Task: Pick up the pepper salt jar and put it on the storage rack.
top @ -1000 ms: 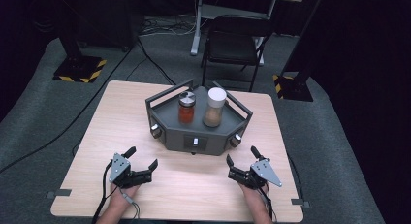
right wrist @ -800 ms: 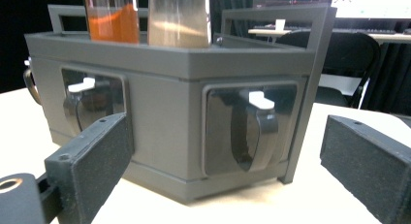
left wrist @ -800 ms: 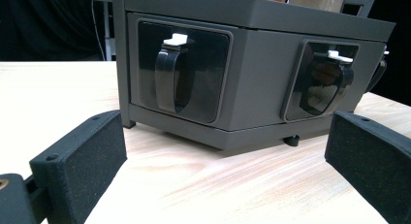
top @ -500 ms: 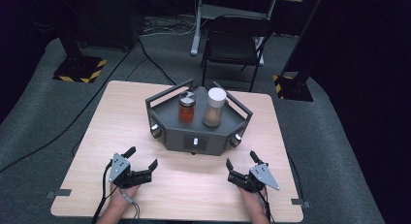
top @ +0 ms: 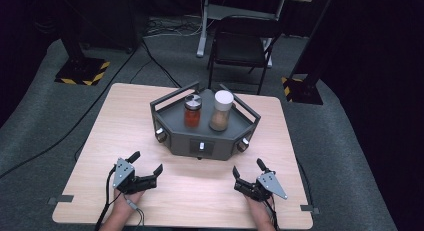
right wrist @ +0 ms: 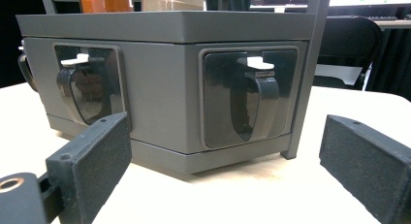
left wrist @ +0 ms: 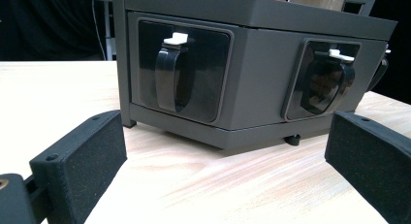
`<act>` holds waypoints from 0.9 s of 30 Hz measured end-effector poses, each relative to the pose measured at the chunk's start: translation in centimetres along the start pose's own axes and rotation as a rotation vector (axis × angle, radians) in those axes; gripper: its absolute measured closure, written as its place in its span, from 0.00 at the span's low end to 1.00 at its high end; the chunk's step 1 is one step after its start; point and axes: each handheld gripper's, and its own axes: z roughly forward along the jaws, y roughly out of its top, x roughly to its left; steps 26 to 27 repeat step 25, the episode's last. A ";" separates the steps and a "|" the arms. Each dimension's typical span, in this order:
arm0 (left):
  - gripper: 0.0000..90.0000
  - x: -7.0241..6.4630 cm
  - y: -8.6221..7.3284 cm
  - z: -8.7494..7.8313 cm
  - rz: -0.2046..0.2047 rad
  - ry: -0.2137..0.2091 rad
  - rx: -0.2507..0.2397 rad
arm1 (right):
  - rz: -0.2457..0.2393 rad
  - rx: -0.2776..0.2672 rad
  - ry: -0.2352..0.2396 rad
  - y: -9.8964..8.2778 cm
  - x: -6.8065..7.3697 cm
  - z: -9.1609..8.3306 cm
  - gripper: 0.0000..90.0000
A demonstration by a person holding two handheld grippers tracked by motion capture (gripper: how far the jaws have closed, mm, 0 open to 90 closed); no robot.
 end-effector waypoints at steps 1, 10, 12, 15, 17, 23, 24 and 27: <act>0.01 0.0 0.0 0.0 0.000 0.000 0.000 | 0.001 0.001 -0.001 0.0 0.0 0.0 0.04; 0.01 0.0 0.0 0.0 0.000 0.001 0.001 | 0.000 0.002 -0.007 -0.1 0.1 0.0 0.04; 0.01 0.0 0.0 0.0 0.000 0.000 0.001 | 0.001 0.004 -0.005 0.0 0.0 0.0 0.04; 0.01 0.0 0.0 0.0 0.000 0.001 0.001 | 0.009 0.006 -0.002 0.0 -0.1 0.0 0.04; 0.01 0.0 0.0 0.0 0.000 0.001 0.001 | 0.009 0.004 -0.004 0.0 -0.1 0.0 0.04; 0.01 0.0 0.0 0.0 0.001 0.001 0.002 | 0.016 0.006 -0.004 0.0 -0.1 0.1 0.04; 0.01 0.0 0.0 0.0 0.002 0.000 0.002 | 0.017 0.009 -0.002 0.0 -0.2 0.1 0.04; 0.01 0.0 0.0 0.0 0.001 0.000 0.002 | 0.020 0.012 0.002 0.0 -0.3 0.1 0.04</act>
